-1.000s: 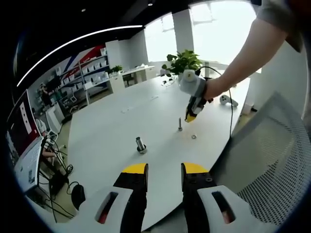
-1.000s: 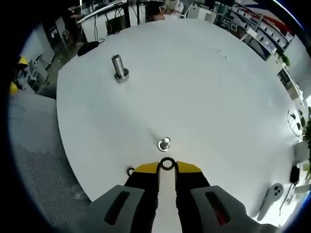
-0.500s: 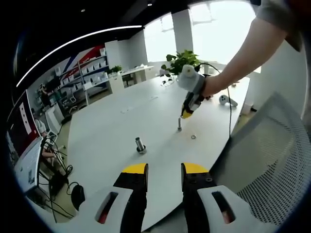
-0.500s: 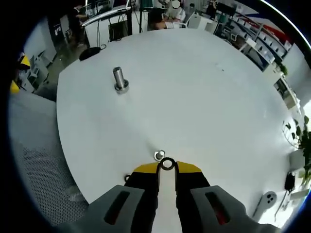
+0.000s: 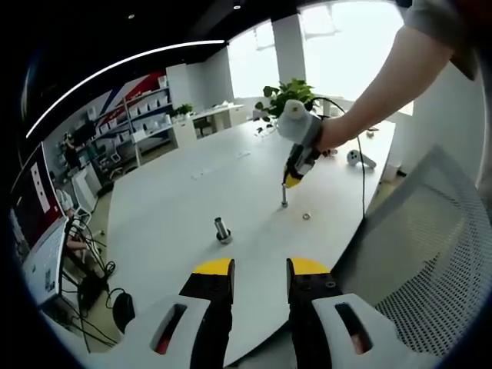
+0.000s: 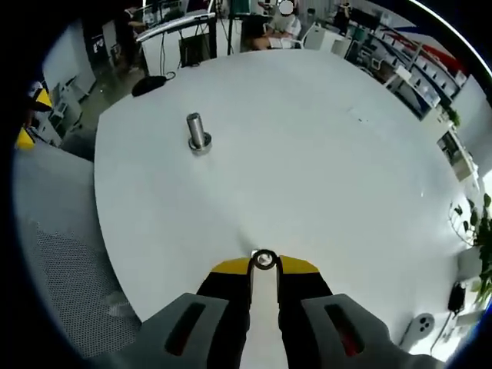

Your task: Place the washer onto the threaded stud by aligning its center hole with the stud, sliding it down to the base, and recovering from edge contact or off-axis alignment until the washer reaches the visible bottom stop.

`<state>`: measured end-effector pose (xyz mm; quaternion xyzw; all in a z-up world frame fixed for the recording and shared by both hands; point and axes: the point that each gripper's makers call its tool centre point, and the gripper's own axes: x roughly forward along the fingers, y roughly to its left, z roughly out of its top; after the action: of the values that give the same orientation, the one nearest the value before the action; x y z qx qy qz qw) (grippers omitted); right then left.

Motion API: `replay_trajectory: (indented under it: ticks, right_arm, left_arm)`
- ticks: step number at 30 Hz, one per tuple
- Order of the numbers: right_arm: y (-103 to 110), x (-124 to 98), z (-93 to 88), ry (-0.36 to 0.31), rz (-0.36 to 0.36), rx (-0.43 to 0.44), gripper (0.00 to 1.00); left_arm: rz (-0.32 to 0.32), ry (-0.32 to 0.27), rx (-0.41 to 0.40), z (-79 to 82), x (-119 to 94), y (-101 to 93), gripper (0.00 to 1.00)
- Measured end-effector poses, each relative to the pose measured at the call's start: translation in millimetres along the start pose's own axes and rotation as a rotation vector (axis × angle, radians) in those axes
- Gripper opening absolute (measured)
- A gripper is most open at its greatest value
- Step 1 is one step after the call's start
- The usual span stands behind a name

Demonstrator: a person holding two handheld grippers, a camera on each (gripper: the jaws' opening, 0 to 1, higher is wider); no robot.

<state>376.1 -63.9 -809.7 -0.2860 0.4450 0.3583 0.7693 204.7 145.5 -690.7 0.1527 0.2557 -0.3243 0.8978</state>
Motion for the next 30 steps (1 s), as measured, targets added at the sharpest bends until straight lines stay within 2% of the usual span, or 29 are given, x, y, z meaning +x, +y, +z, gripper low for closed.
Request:
replay_trajectory:
  ticks: [15, 30]
  right_arm:
    - [-1, 7, -1.2, 0.031, 0.004, -0.017, 0.13]
    - [-1, 25, -6.7, 0.083, 0.016, -0.040, 0.13]
  left_arm:
    - [0.008, -0.001, -0.002, 0.2, 0, 1.8, 0.25]
    - [0.012, -0.011, -0.005, 1.5, 0, 2.8, 0.25]
